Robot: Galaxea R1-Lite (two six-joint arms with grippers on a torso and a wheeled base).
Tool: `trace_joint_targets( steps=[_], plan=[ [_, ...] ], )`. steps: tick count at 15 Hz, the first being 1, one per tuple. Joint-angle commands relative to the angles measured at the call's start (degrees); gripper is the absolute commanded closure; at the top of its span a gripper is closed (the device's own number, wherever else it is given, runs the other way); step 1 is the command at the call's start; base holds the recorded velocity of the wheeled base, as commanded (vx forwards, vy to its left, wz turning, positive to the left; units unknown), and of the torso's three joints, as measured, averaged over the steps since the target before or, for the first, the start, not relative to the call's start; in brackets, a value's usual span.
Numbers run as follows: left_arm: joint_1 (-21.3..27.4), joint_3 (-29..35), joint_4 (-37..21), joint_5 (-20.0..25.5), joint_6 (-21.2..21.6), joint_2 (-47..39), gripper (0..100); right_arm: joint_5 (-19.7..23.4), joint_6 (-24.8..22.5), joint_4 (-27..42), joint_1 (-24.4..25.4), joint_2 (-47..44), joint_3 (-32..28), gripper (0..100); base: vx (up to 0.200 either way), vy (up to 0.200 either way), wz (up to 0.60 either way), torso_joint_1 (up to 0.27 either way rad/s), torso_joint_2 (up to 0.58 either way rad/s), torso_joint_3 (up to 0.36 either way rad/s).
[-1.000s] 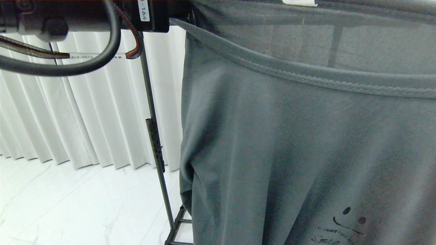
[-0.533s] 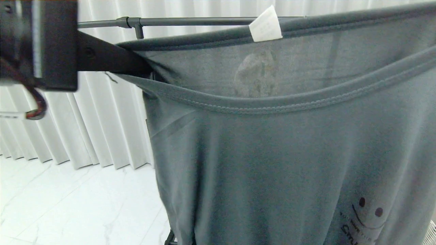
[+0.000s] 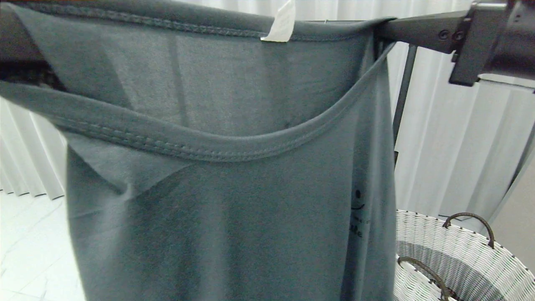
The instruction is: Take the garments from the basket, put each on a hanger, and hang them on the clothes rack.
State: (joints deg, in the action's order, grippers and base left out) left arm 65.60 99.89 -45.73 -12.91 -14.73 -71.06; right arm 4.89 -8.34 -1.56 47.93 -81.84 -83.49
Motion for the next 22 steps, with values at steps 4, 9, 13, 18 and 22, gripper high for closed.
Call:
trace_joint_targets(
  steps=[4,9,13,18,22],
  plan=[
    [3.57,-0.22,0.02,-0.01,-0.30,1.54,100,0.12,-0.01,-0.20,-0.03,-6.06,-3.34,100,0.000,0.000,0.00,0.000,0.00,0.000],
    [3.22,-0.75,0.02,-0.27,-0.22,1.19,100,0.03,-0.01,-0.20,-0.03,-5.44,-2.99,100,0.000,0.000,0.00,0.000,0.00,0.000],
    [-12.69,-6.29,1.61,-0.63,11.12,-2.24,100,-0.14,-0.10,3.05,-2.41,-1.05,-1.85,100,0.000,0.000,0.00,0.000,0.00,0.000],
    [-17.96,-11.47,21.38,-1.59,17.80,-8.04,100,-0.41,-0.10,3.93,-3.02,4.84,4.04,100,0.000,0.000,0.00,0.000,0.00,0.000],
    [-18.93,-13.32,21.38,-2.03,19.21,-7.60,100,-5.94,-0.19,3.85,-3.20,7.74,7.91,100,0.000,0.000,0.00,0.000,0.00,0.000]
  ],
)
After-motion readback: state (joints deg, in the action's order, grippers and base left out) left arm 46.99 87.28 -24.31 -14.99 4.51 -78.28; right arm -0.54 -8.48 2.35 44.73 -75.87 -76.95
